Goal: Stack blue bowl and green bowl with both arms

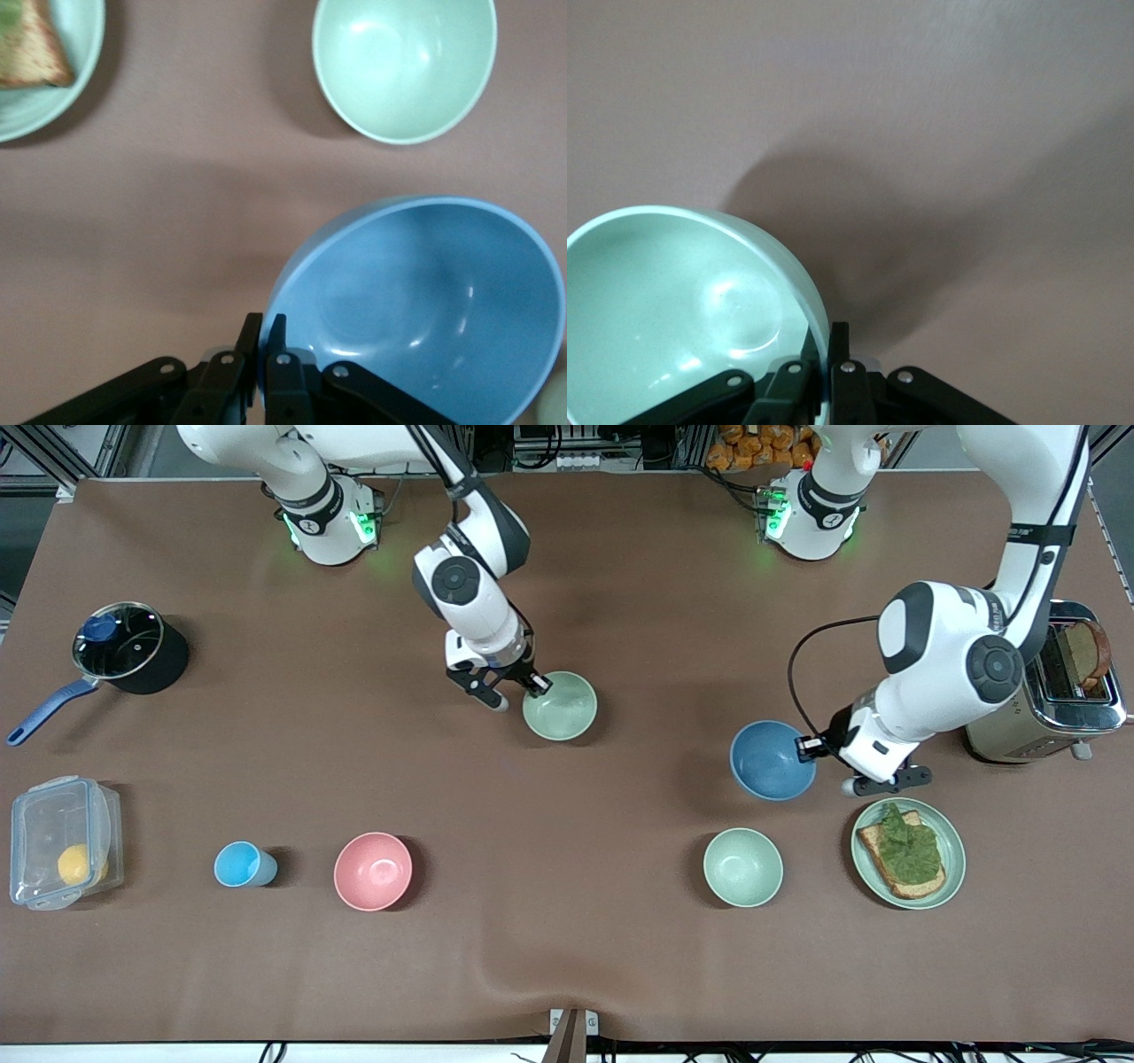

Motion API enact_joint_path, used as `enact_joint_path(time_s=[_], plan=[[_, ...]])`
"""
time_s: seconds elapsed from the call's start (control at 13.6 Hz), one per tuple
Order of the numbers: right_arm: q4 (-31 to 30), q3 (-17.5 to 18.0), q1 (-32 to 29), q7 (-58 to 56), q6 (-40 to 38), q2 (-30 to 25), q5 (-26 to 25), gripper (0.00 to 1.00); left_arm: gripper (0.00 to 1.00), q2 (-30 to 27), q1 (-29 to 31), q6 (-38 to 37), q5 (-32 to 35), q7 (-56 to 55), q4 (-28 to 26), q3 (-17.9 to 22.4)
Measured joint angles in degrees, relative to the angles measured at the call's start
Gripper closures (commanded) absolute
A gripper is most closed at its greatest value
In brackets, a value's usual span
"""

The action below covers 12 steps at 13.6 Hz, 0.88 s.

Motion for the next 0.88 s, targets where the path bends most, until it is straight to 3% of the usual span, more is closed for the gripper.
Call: enact_joint_path(time_s=[0.29,0.37,0.44,0.59,0.88], plan=[[1.0,-0.1,0.8,1.5,0.6,2.0,0.0,1.00,1.00,0.1,-0.3,0.0,0.0,-0.5,-0.5,-2.0],[1.1,-0.1,0.9,1.7,1.3,2.4,0.0,0.59,1.00,0.1,-0.3,0.0,0.0,-0.5,-0.5,-2.0],[1.1,-0.1,0.9,2.0,1.7,2.7,0.0,0.11,1.00,0.1,-0.3,0.0,0.0,-0.5,-0.5,-2.0],[1.3,-0.4,0.9,4.6,2.1,3.0,0.1,0.00,1.00,0.3,-0.5,0.0,0.0,-0.5,-0.5,-2.2],[3.7,-1.0,0.5,9.3,0.7,2.9,0.1,0.00,1.00,1.7,-2.6,0.1,-0.5,-3.9,0.0,-2.6]])
